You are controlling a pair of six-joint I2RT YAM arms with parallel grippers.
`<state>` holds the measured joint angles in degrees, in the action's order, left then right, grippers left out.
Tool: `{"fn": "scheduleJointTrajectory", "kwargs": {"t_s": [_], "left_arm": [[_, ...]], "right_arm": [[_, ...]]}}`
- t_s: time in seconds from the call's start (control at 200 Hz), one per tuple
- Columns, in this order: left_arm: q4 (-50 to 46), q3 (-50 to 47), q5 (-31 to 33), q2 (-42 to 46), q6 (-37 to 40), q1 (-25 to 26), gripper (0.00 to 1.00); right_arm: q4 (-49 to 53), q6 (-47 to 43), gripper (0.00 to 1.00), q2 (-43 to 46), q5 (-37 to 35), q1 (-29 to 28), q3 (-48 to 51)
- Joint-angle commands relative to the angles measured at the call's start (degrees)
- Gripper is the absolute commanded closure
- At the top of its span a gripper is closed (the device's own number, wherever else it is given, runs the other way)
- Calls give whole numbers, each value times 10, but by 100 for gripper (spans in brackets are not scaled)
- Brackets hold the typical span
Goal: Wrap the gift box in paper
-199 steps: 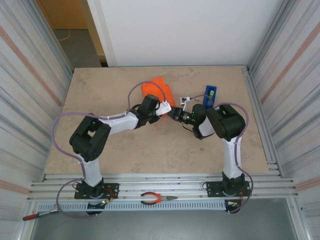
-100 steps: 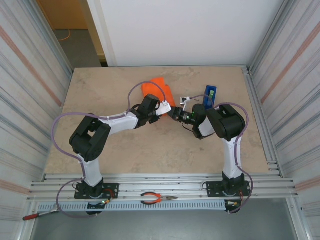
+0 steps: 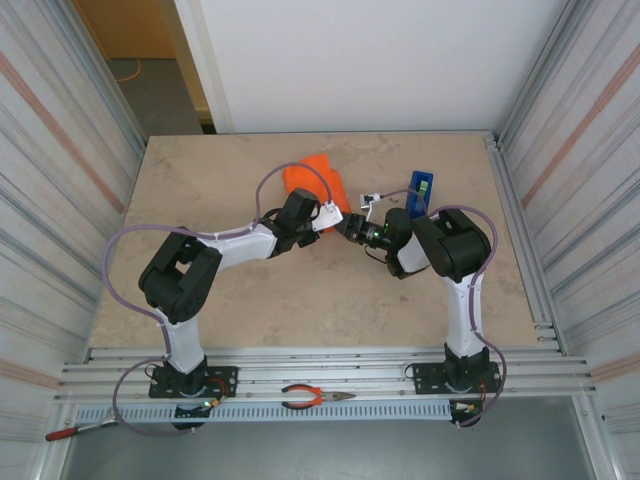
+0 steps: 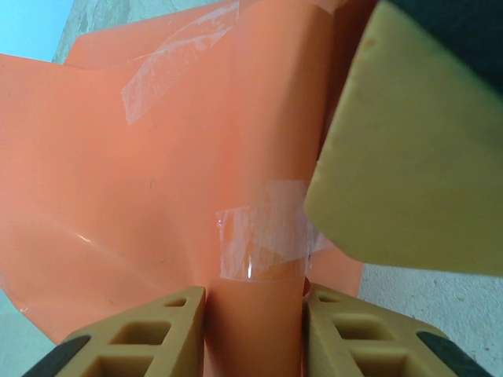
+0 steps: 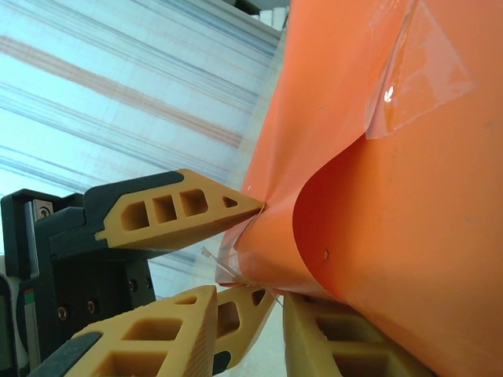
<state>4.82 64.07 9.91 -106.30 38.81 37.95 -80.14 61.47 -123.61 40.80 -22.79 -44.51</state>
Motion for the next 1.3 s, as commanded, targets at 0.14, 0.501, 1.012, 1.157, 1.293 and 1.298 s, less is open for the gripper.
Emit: {"fn": "scheduleJointTrajectory", "kwargs": {"t_s": [0.14,0.501,1.012,1.157,1.293,1.298], "left_arm": [[-60,-10,-4,-19,-11,-6,67],[-60,-9,-4,-20,-12,-6,68],[-61,-9,-4,-20,-11,-6,68],[-61,-9,-4,-20,-11,-6,68],[-61,-9,-5,-20,-12,-6,68],[-61,-8,-5,-20,-11,-6,68]], "right_arm": [[-5,11,70,17,3,10,5],[-5,12,68,16,2,11,7],[-1,11,66,19,4,12,15],[-1,10,66,21,3,13,22],[-1,10,66,22,4,14,25],[-1,10,66,23,5,14,25]]}}
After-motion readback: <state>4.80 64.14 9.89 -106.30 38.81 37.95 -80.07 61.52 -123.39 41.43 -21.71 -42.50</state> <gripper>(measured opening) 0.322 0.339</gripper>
